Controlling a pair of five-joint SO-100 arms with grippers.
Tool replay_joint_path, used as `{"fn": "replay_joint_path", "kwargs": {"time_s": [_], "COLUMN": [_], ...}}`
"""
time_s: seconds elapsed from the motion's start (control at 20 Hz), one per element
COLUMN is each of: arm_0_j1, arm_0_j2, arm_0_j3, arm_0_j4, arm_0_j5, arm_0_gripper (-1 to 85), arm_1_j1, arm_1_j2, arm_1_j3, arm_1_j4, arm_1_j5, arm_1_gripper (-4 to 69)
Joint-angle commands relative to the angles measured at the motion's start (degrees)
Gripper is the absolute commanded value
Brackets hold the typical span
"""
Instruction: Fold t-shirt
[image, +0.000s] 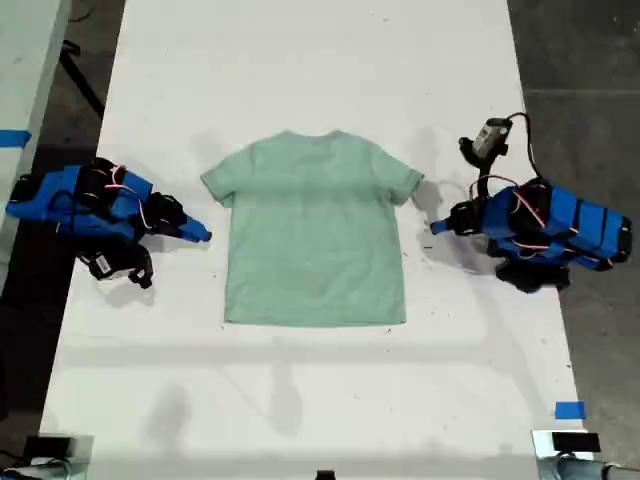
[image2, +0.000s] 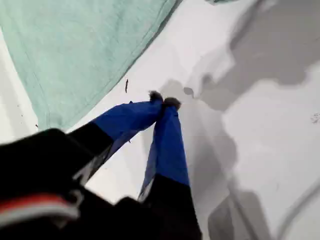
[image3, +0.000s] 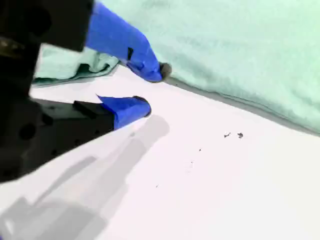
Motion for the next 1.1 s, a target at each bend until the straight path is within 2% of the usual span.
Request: {"fn": "replay_joint_path", "kwargs": {"time_s": [0.0, 0.3, 0.5, 0.85, 1.05], "arm_0_j1": [3.25, 4.13, 1.76, -9.32, -14.85], "arm_0_j2": [0.18, 0.18, -0.53, -23.64, -41.31], "arm_0_j3": [-1.85, -5.1, -10.55, -33.66, -51.59], "arm_0_j4": [1.49, 1.67, 4.04, 4.13, 6.06], "arm_0_j5": [-9.14, -10.46, -9.14, 2.64, 9.93], "arm_0_gripper": [0.0, 0.0, 0.0, 0.0, 0.0], "arm_1_j1": [-5.98, -6.68, -5.71, 3.87, 9.84], "arm_1_j2": [0.53, 0.53, -1.85, -30.5, -45.7], "arm_1_j3": [-6.15, -7.91, -14.41, -39.29, -54.76], "arm_1_j4": [2.37, 1.67, 1.67, 0.44, 3.08], "arm_1_j5": [40.08, 40.52, 36.3, 22.06, 13.36], "arm_1_gripper": [-1.1, -1.1, -1.1, -1.1, -1.1]}}
